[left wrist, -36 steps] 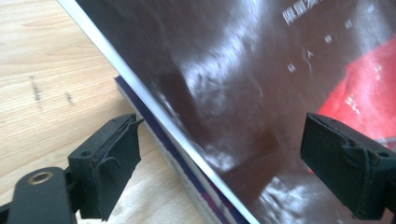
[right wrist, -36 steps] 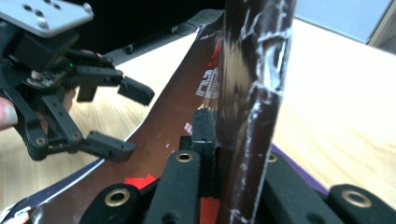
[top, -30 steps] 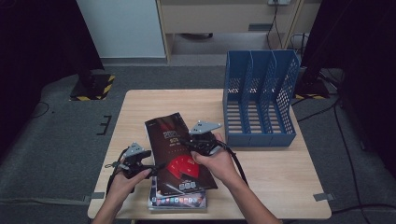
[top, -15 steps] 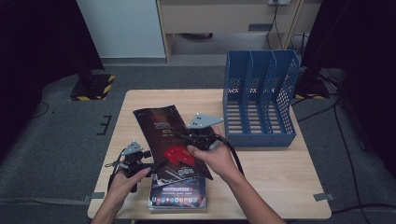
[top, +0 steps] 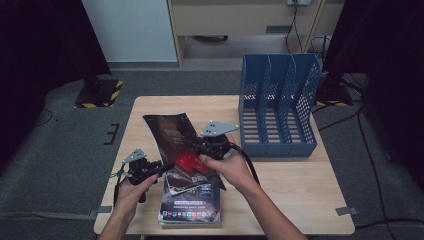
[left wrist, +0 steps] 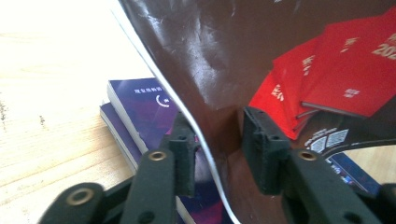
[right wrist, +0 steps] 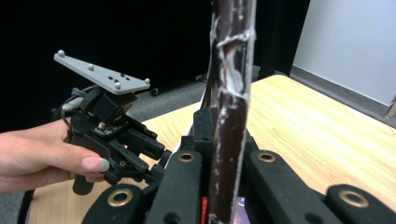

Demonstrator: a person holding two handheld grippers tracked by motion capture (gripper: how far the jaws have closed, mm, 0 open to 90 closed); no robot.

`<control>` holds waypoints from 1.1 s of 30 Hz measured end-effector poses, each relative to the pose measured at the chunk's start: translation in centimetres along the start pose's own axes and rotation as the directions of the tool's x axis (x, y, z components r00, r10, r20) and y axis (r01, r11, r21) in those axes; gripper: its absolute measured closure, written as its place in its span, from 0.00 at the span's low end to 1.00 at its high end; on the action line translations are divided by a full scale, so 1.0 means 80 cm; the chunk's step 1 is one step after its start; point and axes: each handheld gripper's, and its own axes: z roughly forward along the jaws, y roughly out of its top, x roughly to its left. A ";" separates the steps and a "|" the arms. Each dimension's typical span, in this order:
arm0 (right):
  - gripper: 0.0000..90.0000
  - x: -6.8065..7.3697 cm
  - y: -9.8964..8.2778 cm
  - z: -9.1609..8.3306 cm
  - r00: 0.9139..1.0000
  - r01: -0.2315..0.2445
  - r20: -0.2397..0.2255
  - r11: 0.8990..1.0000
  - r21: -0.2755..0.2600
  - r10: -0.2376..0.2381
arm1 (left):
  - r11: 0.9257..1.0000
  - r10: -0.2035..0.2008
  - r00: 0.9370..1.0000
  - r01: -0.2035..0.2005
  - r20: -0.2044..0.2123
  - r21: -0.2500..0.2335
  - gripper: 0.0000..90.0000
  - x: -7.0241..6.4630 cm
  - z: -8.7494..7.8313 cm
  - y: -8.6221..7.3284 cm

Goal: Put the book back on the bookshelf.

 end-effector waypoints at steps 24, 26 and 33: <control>0.93 -0.015 0.011 -0.018 0.998 0.039 0.052 0.999 0.036 -0.041 | 0.985 0.157 0.982 -0.164 -0.103 -0.061 0.95 -0.016 -0.026 0.019; 0.92 -0.015 0.015 -0.019 0.998 0.043 0.048 0.998 0.035 -0.045 | 0.982 0.168 0.980 -0.176 -0.110 -0.068 0.95 -0.017 -0.028 0.021; 0.89 -0.013 0.031 -0.021 0.998 0.054 0.034 0.998 0.010 -0.055 | 0.974 0.192 0.972 -0.205 -0.132 -0.096 0.96 -0.019 -0.036 0.024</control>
